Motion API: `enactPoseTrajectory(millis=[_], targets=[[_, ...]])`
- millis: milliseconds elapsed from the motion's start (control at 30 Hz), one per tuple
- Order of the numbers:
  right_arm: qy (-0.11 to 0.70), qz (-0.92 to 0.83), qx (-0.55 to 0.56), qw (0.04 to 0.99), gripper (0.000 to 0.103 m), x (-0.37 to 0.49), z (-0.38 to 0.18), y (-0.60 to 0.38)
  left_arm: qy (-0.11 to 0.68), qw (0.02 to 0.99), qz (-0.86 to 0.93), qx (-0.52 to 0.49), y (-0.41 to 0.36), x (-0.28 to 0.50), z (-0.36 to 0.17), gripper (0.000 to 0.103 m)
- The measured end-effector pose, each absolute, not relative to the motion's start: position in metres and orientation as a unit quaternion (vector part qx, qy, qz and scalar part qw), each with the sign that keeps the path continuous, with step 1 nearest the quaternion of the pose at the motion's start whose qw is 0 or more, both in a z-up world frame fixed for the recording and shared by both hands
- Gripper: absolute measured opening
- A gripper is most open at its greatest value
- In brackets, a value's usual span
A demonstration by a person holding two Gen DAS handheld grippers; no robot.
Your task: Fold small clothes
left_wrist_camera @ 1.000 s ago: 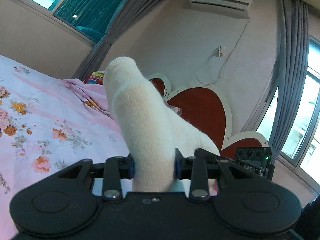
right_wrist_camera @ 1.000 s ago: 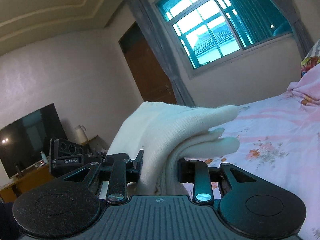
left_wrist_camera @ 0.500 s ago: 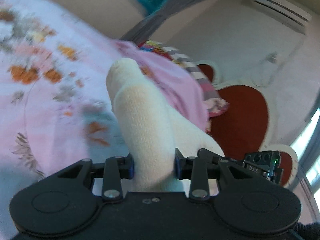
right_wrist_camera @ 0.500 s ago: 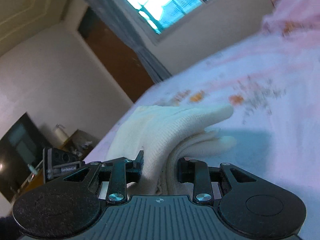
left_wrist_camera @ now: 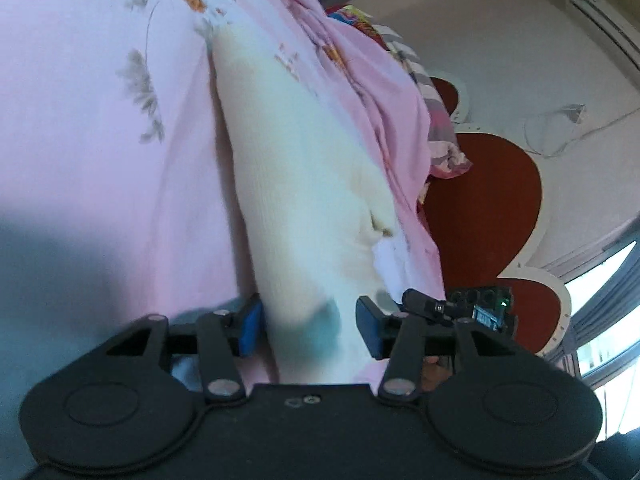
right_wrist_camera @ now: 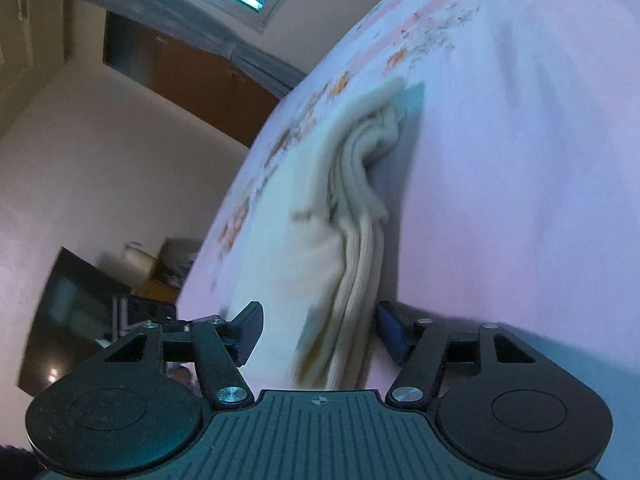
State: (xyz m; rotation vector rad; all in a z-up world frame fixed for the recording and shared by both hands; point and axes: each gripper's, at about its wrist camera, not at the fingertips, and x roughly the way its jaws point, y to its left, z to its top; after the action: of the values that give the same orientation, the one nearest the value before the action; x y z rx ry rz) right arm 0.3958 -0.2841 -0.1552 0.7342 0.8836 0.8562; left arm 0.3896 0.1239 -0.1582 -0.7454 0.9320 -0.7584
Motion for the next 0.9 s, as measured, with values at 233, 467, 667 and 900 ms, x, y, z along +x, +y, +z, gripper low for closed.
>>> enactPoseTrajectory(millis=[233,467,667,900], targets=[[0.437,0.377,0.312,0.755,0.014,0.389,-0.135,-0.264,0.429,0.740,-0.334,-0.395,0.113,0.403,-0.158,0.013],[0.431,0.390,0.332,0.743,0.014,0.345,-0.113,-0.280,0.457,0.738,-0.348,-0.355,0.119,0.371,-0.139,0.016],[0.438,0.331,0.304,0.779,0.019,0.314,-0.137,-0.294,0.470,0.773,-0.285,-0.317,0.132,0.336,-0.139,0.041],[0.305,0.352,0.204,0.861,0.019,0.269,-0.081,-0.278,0.379,0.873,-0.214,-0.221,0.105,0.298,-0.100,0.045]])
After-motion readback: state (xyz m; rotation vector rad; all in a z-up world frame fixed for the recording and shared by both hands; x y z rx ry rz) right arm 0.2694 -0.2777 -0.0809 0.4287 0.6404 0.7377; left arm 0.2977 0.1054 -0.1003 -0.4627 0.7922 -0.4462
